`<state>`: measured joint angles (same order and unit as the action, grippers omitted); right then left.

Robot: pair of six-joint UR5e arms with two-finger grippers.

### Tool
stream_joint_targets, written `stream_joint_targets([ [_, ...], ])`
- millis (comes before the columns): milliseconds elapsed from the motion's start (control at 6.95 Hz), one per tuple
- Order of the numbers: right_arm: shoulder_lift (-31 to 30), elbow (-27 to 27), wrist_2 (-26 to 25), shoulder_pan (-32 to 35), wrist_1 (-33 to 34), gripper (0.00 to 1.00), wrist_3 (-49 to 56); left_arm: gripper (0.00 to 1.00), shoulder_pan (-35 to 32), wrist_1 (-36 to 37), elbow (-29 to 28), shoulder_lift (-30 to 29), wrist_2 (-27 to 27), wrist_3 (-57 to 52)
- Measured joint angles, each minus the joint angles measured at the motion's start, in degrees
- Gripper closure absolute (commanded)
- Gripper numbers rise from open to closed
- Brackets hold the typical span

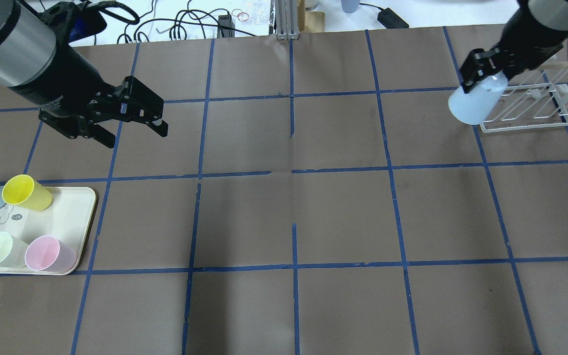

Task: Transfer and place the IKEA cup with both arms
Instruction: 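Lift the cup toward the left gripper while the left gripper rises to meet it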

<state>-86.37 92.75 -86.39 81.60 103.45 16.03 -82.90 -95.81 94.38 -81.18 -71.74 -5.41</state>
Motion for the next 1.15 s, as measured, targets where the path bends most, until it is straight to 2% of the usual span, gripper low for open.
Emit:
stream_joint_targets([
  [144,-0.19,-0.04,0.89,5.50,-0.83,0.99,-7.76,0.00,2.84,-1.84,1.33,0.07,5.74,-1.81],
  [288,-0.73,-0.10,5.63,9.09,-1.48,1.00,-12.45,0.00,6.09,-4.80,3.32,0.07,12.11,-5.49],
  [575,-1.59,-0.16,23.71,10.99,-2.21,1.00,-20.24,0.00,13.07,-13.75,7.62,-0.01,26.27,-16.46],
  [719,-1.49,0.06,32.82,10.88,-2.15,1.00,-24.17,0.00,16.15,-18.19,9.16,-0.39,31.50,-21.52],
  [1007,-0.83,1.36,51.80,9.58,-2.12,1.00,-31.26,0.00,19.08,-24.36,13.56,-1.32,42.82,-28.93],
  [1151,-0.46,3.77,60.98,8.30,-1.98,1.00,-32.68,0.00,18.78,-25.33,15.25,-1.88,47.26,-30.04],
])
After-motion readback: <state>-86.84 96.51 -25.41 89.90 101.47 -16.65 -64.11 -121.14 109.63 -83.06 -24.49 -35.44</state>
